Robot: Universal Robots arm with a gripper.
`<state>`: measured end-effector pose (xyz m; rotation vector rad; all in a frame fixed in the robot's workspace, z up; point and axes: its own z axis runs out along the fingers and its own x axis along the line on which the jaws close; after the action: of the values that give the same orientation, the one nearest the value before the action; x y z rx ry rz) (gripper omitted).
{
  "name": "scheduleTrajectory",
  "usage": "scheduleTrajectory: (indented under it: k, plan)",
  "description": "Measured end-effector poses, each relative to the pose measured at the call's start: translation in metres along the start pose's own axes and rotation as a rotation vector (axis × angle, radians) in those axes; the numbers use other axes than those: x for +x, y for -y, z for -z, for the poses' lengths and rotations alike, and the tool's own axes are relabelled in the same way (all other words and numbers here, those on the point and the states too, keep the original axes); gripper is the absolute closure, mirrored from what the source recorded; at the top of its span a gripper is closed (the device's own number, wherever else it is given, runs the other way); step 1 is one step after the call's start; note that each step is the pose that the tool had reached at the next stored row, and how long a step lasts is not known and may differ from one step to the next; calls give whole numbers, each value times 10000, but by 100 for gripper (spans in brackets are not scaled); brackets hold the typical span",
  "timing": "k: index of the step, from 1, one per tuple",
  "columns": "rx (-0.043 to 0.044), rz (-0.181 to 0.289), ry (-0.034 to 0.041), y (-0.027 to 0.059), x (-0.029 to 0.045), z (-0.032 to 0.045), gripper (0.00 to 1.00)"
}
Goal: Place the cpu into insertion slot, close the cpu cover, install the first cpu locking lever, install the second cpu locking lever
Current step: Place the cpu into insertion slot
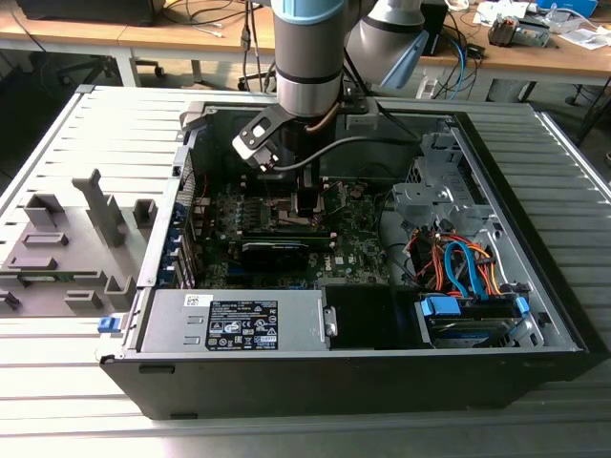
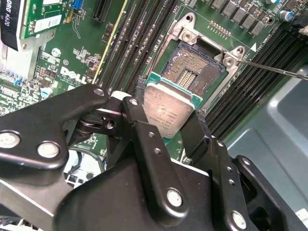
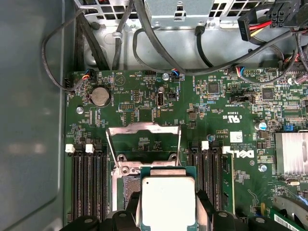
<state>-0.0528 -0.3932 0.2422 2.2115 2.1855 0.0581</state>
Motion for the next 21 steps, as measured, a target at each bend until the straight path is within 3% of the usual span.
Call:
scheduleTrajectory:
  k: [21]
  plan:
    - [-1, 0, 0, 52, 0, -35, 46]
